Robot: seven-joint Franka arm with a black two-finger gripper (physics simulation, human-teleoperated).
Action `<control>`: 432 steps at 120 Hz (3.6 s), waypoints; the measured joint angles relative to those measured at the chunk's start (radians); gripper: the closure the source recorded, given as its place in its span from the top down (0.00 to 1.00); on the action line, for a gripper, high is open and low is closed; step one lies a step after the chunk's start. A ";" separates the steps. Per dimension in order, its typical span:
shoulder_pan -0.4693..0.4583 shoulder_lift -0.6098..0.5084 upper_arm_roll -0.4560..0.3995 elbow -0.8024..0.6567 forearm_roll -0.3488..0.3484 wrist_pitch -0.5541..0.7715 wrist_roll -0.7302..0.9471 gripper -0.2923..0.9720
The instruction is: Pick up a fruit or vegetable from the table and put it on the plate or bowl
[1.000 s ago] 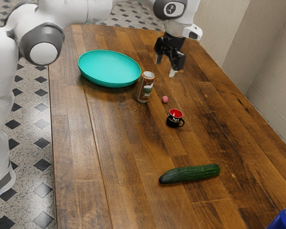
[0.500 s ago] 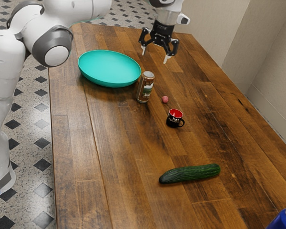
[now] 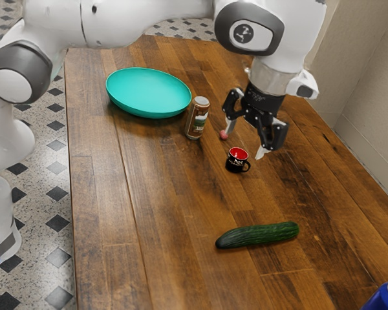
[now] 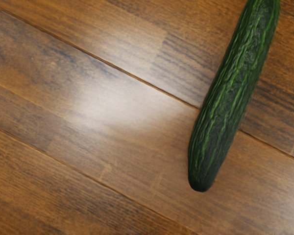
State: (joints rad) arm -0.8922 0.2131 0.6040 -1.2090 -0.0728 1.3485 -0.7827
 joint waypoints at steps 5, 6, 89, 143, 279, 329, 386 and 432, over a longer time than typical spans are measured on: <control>0.004 0.032 -0.006 -0.001 -0.006 0.009 0.004 0.77; 0.004 0.037 -0.006 -0.001 -0.009 0.011 0.005 0.77; 0.001 0.182 -0.047 -0.182 -0.130 0.300 0.245 0.77; 0.123 0.289 -0.062 -0.169 -0.233 0.429 0.388 0.77; 0.188 0.363 -0.098 -0.166 -0.249 0.508 0.514 0.40; 0.182 0.064 -0.010 -0.090 -0.225 0.412 0.521 0.39; 0.247 -0.067 0.620 0.019 -0.110 0.138 0.526 0.37; 0.456 -0.018 0.639 -0.270 -0.111 0.231 0.527 0.36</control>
State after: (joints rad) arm -0.4360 0.1950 1.2427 -1.4788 -0.1842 1.5792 -0.2557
